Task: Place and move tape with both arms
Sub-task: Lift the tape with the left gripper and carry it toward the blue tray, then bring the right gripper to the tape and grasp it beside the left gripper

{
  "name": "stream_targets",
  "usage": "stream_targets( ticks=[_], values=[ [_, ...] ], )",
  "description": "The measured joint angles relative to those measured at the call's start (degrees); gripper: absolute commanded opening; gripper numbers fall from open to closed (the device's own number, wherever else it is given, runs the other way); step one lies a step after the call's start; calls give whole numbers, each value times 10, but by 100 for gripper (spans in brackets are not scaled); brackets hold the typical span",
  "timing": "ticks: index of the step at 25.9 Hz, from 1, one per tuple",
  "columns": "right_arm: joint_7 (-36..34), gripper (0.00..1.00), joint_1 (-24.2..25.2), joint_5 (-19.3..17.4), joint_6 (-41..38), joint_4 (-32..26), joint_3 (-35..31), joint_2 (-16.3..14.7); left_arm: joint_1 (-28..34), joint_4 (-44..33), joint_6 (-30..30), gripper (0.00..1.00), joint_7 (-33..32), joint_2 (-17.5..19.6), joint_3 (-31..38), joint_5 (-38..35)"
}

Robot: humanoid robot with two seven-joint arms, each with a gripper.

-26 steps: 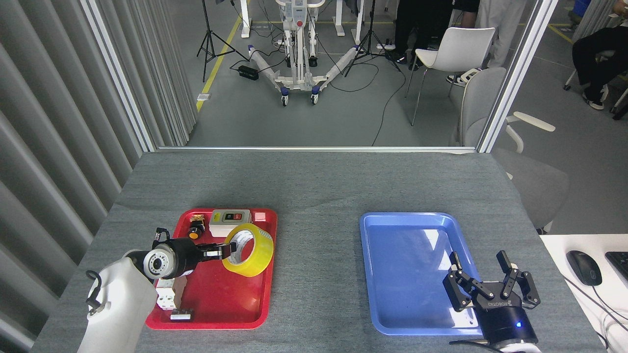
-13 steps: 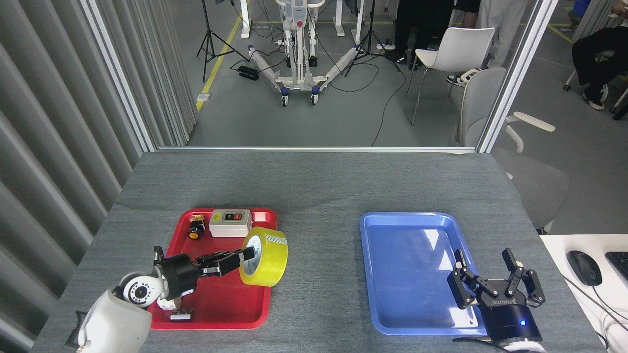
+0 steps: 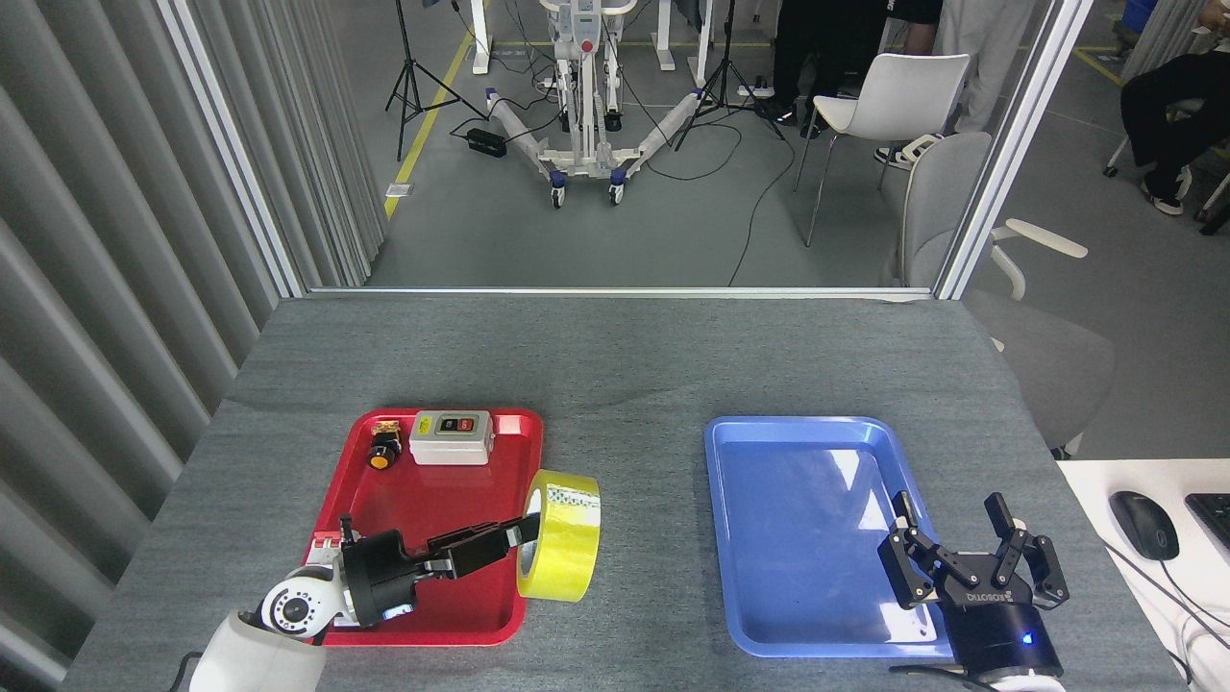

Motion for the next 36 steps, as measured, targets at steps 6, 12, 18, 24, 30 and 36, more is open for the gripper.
stream_targets(
  ticks=[6, 12, 18, 24, 30, 36],
  values=[
    [20, 100, -10, -220, -41, 20, 1, -16, 16, -16, 0, 4, -5, -20, -38, 34],
    [77, 100, -36, -452, -146, 79, 49, -98, 26, -13, 0, 4, -6, -41, -66, 34],
    [103, 100, -54, -518, -251, 130, 144, -162, 26, 0, 0, 4, -6, -65, -81, 12],
    [107, 100, -55, -586, -336, 137, 262, -209, 23, 14, 0, 4, -6, -88, -81, -47],
    [108, 100, -36, -600, -349, 126, 323, -216, 21, 16, 0, 5, -5, -96, -80, -59],
    [110, 100, -10, -601, -351, 123, 338, -218, 20, 15, 0, 6, -5, -95, -78, -60]
  ],
)
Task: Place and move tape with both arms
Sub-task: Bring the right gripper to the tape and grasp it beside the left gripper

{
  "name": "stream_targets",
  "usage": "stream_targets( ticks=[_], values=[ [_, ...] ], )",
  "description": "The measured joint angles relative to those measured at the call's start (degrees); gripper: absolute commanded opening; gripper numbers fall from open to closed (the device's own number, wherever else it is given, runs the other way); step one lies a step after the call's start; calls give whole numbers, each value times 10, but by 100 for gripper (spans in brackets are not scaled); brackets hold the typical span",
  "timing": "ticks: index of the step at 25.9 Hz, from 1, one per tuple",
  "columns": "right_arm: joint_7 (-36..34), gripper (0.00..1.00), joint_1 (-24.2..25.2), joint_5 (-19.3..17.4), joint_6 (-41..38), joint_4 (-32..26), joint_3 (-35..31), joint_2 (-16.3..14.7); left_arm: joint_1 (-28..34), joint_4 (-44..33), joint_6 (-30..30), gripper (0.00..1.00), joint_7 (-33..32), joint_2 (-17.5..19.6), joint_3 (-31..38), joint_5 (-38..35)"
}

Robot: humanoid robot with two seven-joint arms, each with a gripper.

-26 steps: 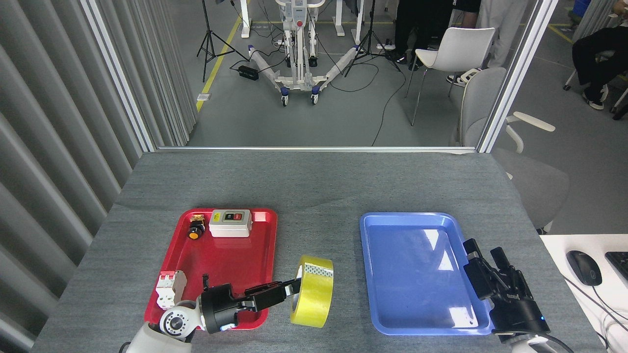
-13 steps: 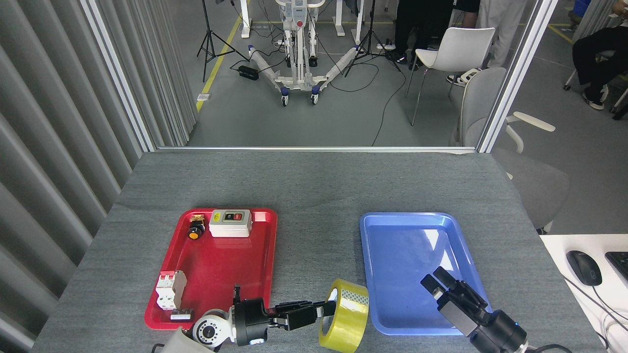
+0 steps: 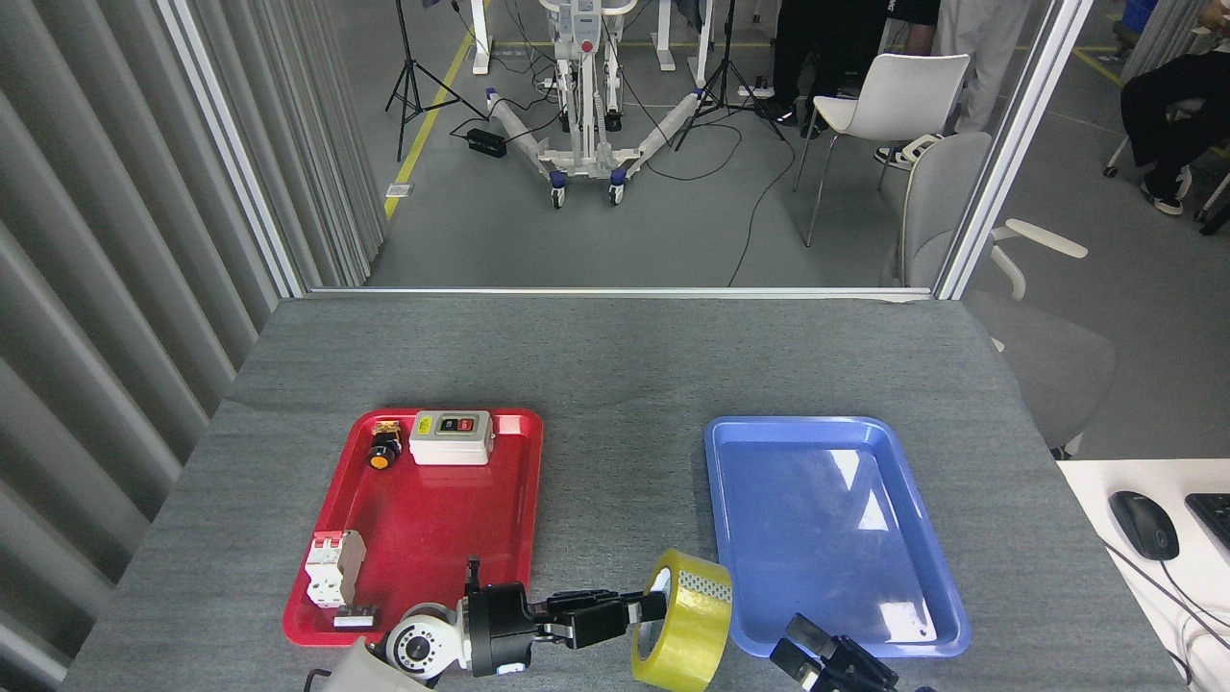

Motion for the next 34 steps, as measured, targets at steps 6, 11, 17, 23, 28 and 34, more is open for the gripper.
stream_targets(
  ticks=[6, 11, 17, 23, 28, 34],
  values=[
    [-1, 100, 0, 11, -1, -23, 3, -10, 1, -1, 0, 6, 0, 3, 1, 0],
    [-2, 100, -4, 14, -1, -23, -37, -15, 2, -3, 0, 6, 0, 4, 3, 0],
    [84, 100, 0, 11, -1, -18, -183, 50, 2, -4, 0, 6, 0, 4, 7, 0],
    [278, 100, 1, 4, -1, -20, -356, 229, 2, -5, 0, 6, 0, 4, 9, 0],
    [334, 100, 4, -27, -1, -8, -367, 253, 2, -5, 0, 6, 0, 4, 10, 0],
    [352, 100, 10, -112, -1, -3, -272, 173, 2, -5, 0, 6, 0, 4, 10, 0]
  ],
)
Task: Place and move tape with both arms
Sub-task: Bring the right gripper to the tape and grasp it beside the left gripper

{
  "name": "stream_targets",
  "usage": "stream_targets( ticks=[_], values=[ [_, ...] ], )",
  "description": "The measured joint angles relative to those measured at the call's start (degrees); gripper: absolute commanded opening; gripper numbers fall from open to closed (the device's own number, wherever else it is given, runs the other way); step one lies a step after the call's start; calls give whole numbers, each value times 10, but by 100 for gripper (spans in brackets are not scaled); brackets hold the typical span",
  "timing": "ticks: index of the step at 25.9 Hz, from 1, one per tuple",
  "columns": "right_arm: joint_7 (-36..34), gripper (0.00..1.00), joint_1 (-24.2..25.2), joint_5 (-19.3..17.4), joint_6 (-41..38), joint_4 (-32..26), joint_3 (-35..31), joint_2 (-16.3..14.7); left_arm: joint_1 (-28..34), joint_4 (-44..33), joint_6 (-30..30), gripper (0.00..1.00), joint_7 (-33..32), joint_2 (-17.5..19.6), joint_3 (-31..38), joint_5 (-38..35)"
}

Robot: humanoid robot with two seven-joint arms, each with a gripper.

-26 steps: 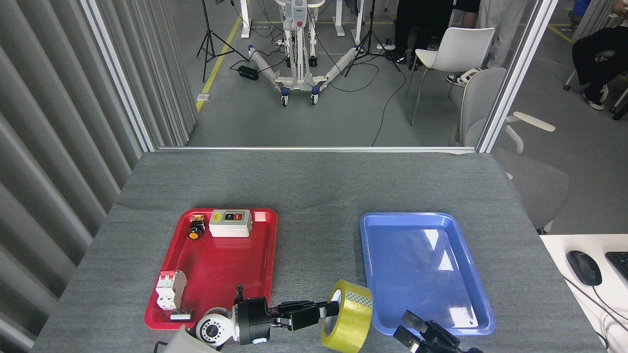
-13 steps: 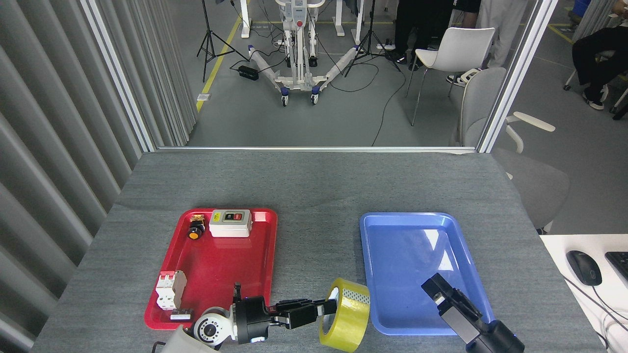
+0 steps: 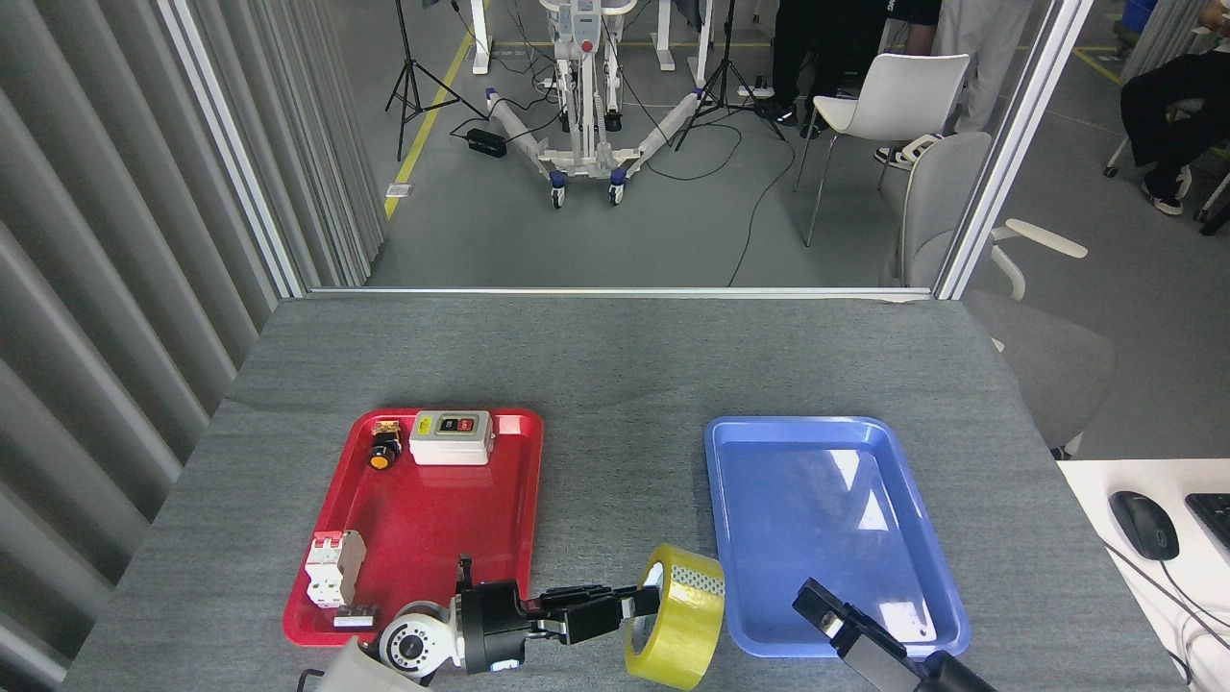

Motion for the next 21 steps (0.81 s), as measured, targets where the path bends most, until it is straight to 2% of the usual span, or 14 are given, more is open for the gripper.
stream_targets(
  ticks=[3, 8, 11, 15, 18, 21],
  values=[
    [1, 100, -3, -57, 0, 0, 26, -33, 0, 0, 0, 6, 0, 0, 0, 0],
    [2, 100, 1, -129, 1, -5, 50, -56, 1, 0, 0, 6, 0, 1, 2, 0],
    [-4, 100, 8, -158, 1, -10, 103, -95, 0, 0, 0, 6, 0, 1, 6, 0],
    [-39, 100, -9, -172, 1, -14, 181, -141, 0, 0, 0, 6, 0, 1, 7, 0],
    [-53, 100, -31, -171, 1, -17, 231, -156, -1, 0, 0, 6, 0, 1, 8, 0],
    [-62, 100, -51, -154, 1, -21, 266, -163, -1, 0, 0, 6, 0, 2, 8, 0]
  ],
)
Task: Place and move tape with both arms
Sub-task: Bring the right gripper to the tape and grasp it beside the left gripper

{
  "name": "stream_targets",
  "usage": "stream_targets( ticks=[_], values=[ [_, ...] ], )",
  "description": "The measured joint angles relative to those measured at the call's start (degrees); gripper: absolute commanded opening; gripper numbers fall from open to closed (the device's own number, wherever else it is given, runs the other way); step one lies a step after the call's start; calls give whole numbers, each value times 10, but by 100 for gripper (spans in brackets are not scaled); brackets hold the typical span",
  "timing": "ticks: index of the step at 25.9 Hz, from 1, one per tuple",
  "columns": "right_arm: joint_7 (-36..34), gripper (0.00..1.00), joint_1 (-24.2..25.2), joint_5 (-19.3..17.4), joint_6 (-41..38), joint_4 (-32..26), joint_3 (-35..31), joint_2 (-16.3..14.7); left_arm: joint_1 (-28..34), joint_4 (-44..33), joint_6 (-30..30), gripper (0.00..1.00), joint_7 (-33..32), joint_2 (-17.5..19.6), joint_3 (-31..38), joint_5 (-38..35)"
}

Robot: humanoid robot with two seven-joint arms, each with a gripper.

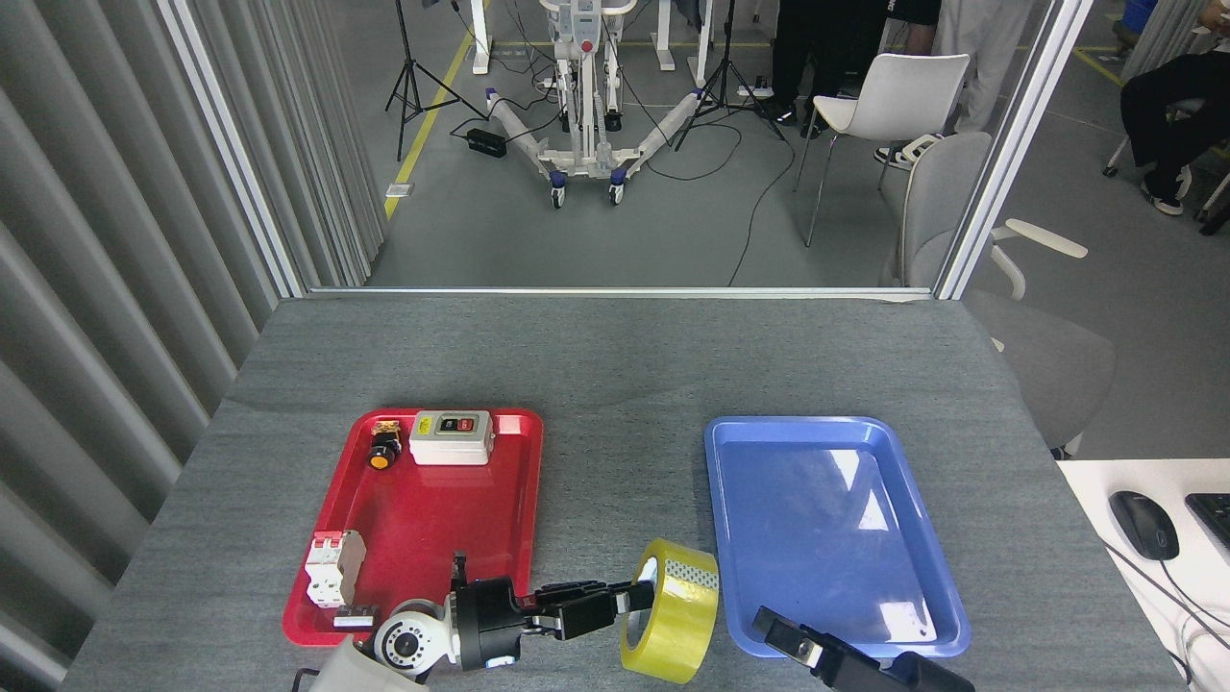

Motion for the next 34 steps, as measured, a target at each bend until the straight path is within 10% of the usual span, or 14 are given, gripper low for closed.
stream_targets(
  ticks=[9, 24, 34],
  values=[
    [-13, 97, -37, 82, 0, -5, 35, -1, 0, 0, 0, 6, 0, 5, 5, 0],
    [-14, 93, -81, 99, 0, 16, 54, 71, -1, 2, 0, 6, 0, 15, 26, 1],
    [-9, 66, -104, 107, -1, 47, 56, 92, 0, 1, 0, 6, 0, 21, 33, 4]
  ],
)
